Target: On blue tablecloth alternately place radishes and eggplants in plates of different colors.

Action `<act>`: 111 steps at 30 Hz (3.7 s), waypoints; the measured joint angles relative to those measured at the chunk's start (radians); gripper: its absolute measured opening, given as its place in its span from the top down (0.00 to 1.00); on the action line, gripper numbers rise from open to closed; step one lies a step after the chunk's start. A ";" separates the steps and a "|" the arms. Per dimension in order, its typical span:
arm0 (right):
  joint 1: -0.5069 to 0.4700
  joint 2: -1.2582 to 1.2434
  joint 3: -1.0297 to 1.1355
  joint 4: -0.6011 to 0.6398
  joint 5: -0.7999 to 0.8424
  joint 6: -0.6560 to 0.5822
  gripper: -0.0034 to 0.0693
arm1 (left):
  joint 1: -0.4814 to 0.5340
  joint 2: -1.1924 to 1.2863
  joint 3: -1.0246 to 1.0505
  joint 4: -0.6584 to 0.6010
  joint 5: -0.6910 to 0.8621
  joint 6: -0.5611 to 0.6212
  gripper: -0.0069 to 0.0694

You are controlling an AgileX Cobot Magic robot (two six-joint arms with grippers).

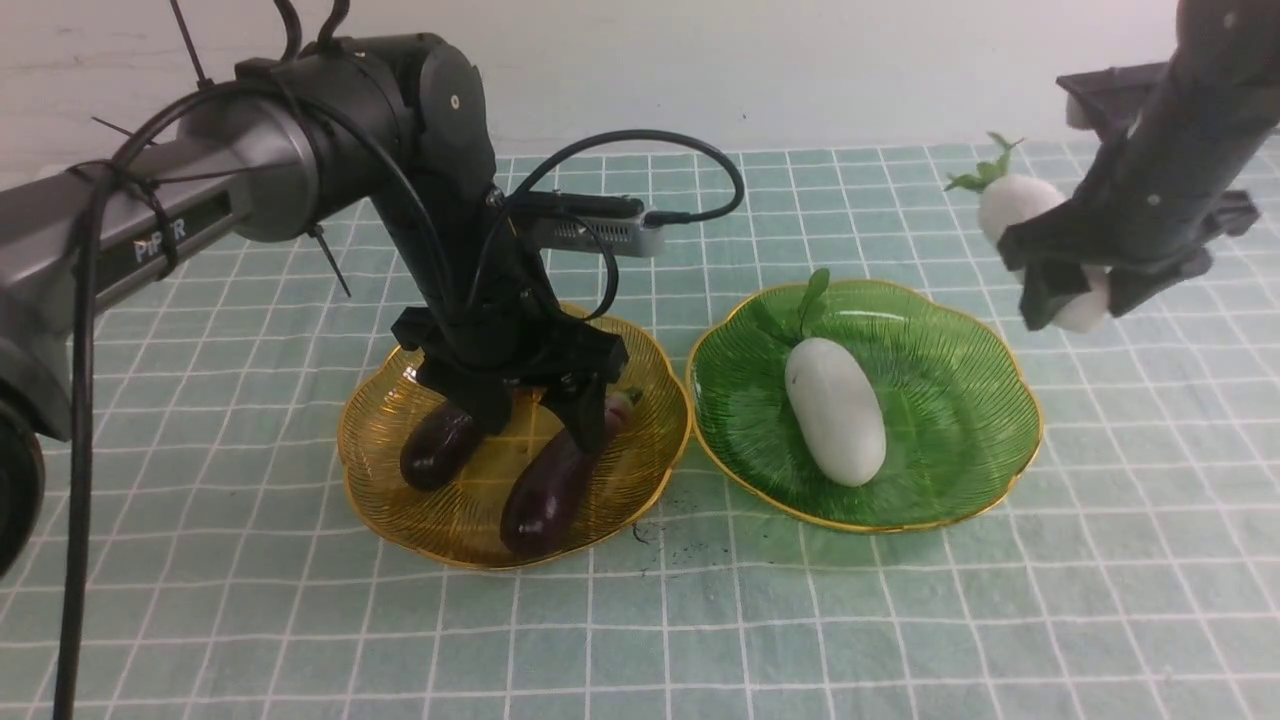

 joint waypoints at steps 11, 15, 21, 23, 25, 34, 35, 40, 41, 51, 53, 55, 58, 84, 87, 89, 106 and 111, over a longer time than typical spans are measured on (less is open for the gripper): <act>0.070 0.156 0.003 0.075 -0.002 -0.052 0.34 | 0.000 0.000 0.000 0.000 0.000 0.000 0.17; 0.074 0.158 0.003 0.075 -0.004 -0.010 0.27 | 0.000 0.000 0.000 0.000 0.000 0.000 0.17; 0.074 0.133 0.004 0.062 -0.007 0.040 0.10 | 0.000 0.000 0.000 0.000 0.000 0.000 0.17; 0.074 0.107 0.009 0.057 -0.008 0.044 0.08 | 0.000 0.000 0.000 0.000 0.000 0.000 0.17; 0.074 0.071 0.023 0.055 -0.009 0.045 0.07 | 0.000 0.000 0.000 0.000 0.000 0.000 0.17; 0.074 -0.305 0.257 -0.003 -0.007 0.044 0.18 | 0.000 0.000 0.000 0.000 0.000 0.000 0.17; 0.074 -0.351 0.296 -0.018 -0.007 0.043 0.19 | 0.000 0.000 0.000 0.000 0.000 0.000 0.17; 0.074 -0.554 0.493 -0.088 0.001 0.037 0.29 | 0.000 0.000 0.000 0.000 0.000 0.000 0.17; 0.074 -0.587 0.517 -0.093 0.001 0.037 0.31 | 0.000 0.000 0.000 0.000 0.000 0.000 0.17; 0.074 -0.991 0.918 -0.094 -0.001 0.030 0.55 | 0.000 0.000 0.000 0.000 0.000 0.000 0.17; 0.074 -1.044 0.974 -0.086 -0.027 0.030 0.59 | 0.000 0.000 0.000 0.000 0.000 0.000 0.17; 0.074 -1.104 1.047 -0.080 -0.156 0.027 0.68 | 0.000 0.000 0.000 0.000 0.000 0.000 0.17; 0.074 -1.142 1.127 -0.079 -0.407 0.021 0.82 | 0.000 0.000 0.000 0.000 0.000 0.000 0.17; 0.074 -1.127 1.159 -0.076 -0.906 -0.020 0.97 | 0.000 0.000 0.000 0.021 0.000 0.011 0.17; 0.074 -1.121 1.159 -0.076 -0.906 -0.020 0.97 | 0.000 0.000 0.000 0.026 0.000 0.012 0.17; 0.074 -1.116 1.159 -0.076 -0.906 -0.021 0.97 | 0.000 0.000 0.000 0.026 0.000 0.012 0.17; 0.074 -1.310 1.215 -0.074 -0.882 -0.022 0.97 | 0.000 0.000 0.000 0.039 -0.001 0.012 0.17; 0.035 -1.522 1.328 -0.068 -0.882 -0.023 0.97 | 0.000 0.000 0.000 0.041 -0.014 0.011 0.17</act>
